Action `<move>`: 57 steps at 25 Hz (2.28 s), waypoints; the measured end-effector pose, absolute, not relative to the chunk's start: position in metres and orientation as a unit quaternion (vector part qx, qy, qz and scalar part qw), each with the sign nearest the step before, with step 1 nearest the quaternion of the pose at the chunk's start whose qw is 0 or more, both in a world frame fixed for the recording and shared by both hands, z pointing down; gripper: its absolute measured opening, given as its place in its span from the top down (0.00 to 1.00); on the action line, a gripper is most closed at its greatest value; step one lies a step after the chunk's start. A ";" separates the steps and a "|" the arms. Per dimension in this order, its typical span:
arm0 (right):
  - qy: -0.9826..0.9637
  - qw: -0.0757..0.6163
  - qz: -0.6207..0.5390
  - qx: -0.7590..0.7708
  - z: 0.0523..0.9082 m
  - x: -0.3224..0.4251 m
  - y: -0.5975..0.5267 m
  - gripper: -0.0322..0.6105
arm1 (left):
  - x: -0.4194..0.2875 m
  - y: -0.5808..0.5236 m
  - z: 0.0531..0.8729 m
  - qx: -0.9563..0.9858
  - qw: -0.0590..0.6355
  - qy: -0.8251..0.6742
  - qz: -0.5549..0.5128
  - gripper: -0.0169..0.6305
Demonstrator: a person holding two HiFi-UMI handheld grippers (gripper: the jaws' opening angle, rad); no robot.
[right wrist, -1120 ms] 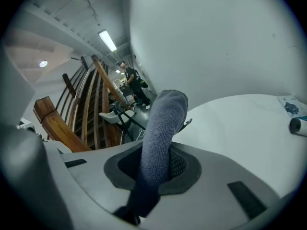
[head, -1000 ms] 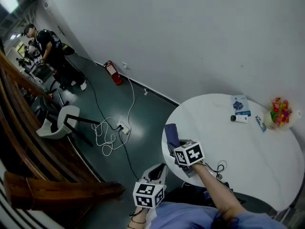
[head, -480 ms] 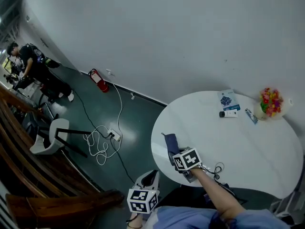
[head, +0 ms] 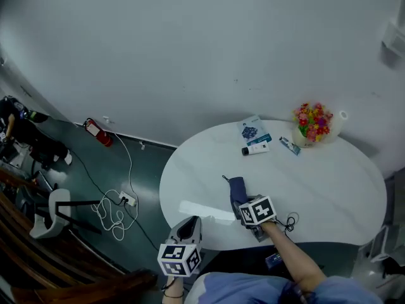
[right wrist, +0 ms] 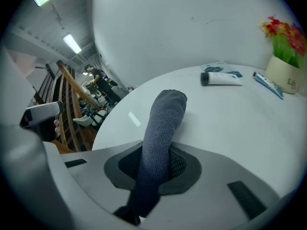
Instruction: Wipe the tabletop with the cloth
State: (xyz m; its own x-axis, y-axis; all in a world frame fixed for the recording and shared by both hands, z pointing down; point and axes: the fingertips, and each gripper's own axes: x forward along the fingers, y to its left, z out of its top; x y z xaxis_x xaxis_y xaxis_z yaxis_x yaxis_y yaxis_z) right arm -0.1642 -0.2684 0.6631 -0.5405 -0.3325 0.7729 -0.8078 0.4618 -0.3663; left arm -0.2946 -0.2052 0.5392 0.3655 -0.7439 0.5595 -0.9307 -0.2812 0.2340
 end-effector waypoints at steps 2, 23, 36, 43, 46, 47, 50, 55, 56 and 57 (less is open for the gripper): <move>-0.783 0.312 0.380 0.381 0.662 -0.125 -0.267 0.84 | -0.266 -0.209 0.540 0.790 0.272 -0.521 0.175 0.94; -0.647 0.253 0.430 0.577 0.664 0.298 -0.199 0.84 | 0.119 -0.184 0.530 0.904 0.237 -0.294 0.202 0.94; -0.543 0.193 0.453 0.680 0.666 0.505 -0.125 0.84 | 0.250 -0.134 0.522 0.929 0.208 -0.204 0.227 0.94; -0.483 0.148 0.469 0.724 0.675 0.576 -0.077 0.84 | 0.244 -0.129 0.525 0.921 0.204 -0.219 0.251 0.94; -0.468 0.134 0.472 0.735 0.677 0.592 -0.065 0.84 | 0.235 -0.125 0.529 0.914 0.209 -0.231 0.259 0.94; -0.465 0.133 0.470 0.738 0.677 0.596 -0.062 0.84 | 0.232 -0.124 0.530 0.912 0.210 -0.235 0.261 0.94; -0.462 0.136 0.467 0.742 0.677 0.602 -0.059 0.84 | 0.223 -0.120 0.530 0.909 0.214 -0.246 0.261 0.94; -0.467 0.139 0.460 0.742 0.668 0.587 -0.068 0.84 | 0.196 -0.116 0.526 0.905 0.217 -0.265 0.253 0.94; -0.474 0.133 0.458 0.740 0.663 0.579 -0.074 0.84 | 0.188 -0.118 0.526 0.903 0.217 -0.272 0.251 0.94; -0.483 0.128 0.455 0.737 0.658 0.569 -0.081 0.84 | 0.178 -0.119 0.525 0.902 0.218 -0.279 0.249 0.94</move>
State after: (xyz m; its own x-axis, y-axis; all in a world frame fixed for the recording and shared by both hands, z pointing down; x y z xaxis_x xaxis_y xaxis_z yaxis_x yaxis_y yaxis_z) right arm 0.5692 -0.0810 0.6583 0.1191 -0.5955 0.7945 -0.8285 -0.5006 -0.2511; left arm 0.1783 -0.1194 0.5255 0.7206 -0.3937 0.5708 -0.6107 -0.7501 0.2536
